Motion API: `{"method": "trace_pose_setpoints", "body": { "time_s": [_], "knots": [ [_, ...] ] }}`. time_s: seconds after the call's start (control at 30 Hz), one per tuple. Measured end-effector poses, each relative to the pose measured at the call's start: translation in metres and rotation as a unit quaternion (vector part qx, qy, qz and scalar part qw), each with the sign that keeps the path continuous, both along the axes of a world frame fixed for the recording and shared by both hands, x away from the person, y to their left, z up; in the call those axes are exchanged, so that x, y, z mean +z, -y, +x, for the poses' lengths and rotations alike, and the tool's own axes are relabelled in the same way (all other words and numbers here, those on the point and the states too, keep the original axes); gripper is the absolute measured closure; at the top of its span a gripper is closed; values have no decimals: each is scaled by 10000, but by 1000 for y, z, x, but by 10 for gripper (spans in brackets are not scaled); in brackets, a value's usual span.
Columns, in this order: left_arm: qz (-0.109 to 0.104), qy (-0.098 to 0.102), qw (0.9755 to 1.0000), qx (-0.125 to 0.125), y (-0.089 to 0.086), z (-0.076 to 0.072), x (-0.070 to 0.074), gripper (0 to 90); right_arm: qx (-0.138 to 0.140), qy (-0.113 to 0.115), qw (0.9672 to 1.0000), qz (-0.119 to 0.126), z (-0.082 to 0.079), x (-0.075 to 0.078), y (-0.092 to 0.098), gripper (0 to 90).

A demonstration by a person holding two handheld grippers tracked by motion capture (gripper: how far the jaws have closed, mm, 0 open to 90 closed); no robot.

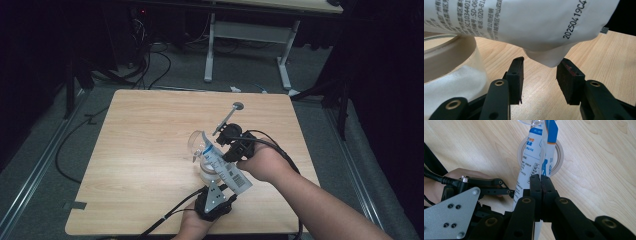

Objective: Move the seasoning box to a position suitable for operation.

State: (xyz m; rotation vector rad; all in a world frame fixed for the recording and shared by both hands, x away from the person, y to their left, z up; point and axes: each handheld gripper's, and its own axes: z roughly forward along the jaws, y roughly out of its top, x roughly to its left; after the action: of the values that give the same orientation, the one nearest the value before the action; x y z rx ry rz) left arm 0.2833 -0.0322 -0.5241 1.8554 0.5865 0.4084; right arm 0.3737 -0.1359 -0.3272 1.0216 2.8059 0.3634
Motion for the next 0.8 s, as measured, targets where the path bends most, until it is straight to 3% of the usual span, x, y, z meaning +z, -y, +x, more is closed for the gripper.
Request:
{"method": "trace_pose_setpoints", "body": {
  "time_s": [0.8],
  "knots": [
    [-104,21,9999,-79,-2,-5,-1,557,-98,48,9999,82,2,0,1,900]
  ]
}}
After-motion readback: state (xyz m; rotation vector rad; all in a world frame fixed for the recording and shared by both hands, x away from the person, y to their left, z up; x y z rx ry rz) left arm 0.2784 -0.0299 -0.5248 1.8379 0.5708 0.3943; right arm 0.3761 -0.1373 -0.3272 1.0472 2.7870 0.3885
